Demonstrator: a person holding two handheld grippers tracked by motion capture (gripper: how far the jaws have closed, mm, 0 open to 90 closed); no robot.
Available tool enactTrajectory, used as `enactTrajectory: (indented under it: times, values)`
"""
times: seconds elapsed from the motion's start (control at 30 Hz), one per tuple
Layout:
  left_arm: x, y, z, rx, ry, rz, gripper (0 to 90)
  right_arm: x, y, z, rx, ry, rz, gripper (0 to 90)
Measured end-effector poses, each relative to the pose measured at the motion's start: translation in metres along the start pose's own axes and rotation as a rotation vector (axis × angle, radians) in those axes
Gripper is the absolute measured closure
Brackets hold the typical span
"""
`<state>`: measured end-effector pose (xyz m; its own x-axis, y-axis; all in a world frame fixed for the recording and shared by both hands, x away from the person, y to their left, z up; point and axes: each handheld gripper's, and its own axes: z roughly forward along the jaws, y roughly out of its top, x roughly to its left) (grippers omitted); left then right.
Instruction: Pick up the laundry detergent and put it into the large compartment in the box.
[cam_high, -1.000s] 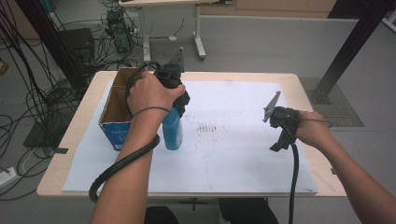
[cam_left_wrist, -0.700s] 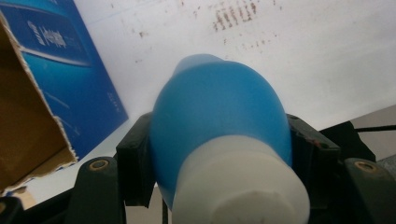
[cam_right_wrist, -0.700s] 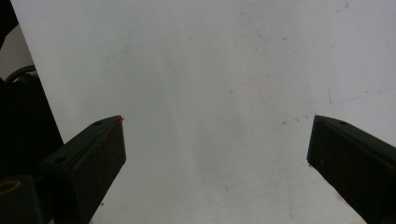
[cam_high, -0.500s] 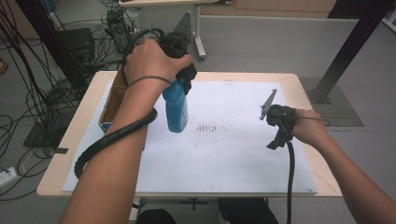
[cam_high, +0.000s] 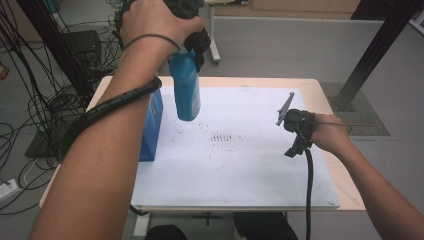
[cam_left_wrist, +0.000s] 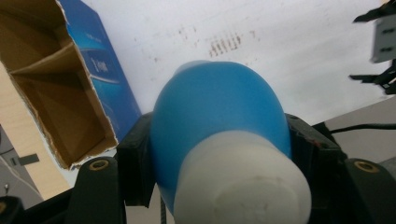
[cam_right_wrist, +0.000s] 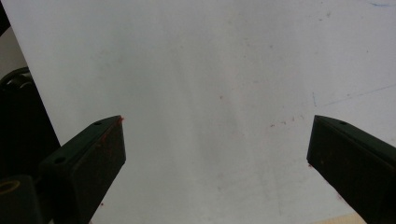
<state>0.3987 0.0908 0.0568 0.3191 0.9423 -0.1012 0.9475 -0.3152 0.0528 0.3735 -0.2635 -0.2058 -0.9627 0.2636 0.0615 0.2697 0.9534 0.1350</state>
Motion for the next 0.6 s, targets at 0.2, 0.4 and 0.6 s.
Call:
enactTrajectory:
  times: [0.2, 0.4, 0.6]
  values:
    - [0.004, -0.001, -0.01, -0.027, -0.006, 0.006, 36.5, 0.0, 0.0, -0.003, -0.003, -0.007, 0.007, 4.5]
    - [0.017, -0.001, -0.006, -0.034, -0.008, -0.02, 36.5, 0.0, 0.0, -0.005, 0.002, -0.011, 0.009, 4.4]
    - [0.033, -0.002, -0.004, -0.034, 0.011, -0.056, 36.6, -0.001, -0.001, -0.007, 0.001, -0.014, 0.015, 4.4]
